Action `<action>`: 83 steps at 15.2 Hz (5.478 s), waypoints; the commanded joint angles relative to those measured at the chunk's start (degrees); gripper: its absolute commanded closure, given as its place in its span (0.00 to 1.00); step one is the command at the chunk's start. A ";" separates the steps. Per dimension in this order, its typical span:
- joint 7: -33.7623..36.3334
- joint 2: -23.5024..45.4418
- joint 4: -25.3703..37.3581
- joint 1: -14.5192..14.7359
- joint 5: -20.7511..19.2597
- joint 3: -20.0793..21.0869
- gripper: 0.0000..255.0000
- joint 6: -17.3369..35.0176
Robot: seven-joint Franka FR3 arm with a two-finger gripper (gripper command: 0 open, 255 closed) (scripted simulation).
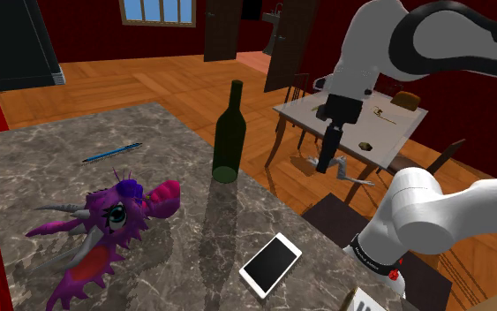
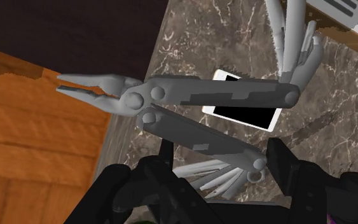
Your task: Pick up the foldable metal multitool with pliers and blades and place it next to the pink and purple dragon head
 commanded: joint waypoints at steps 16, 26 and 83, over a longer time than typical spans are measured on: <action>4.18 19.19 17.75 2.15 3.10 4.10 1.00 2.95; 4.87 29.14 21.78 2.89 4.11 6.49 1.00 9.52; -2.65 34.78 5.17 6.87 5.39 2.90 0.00 30.57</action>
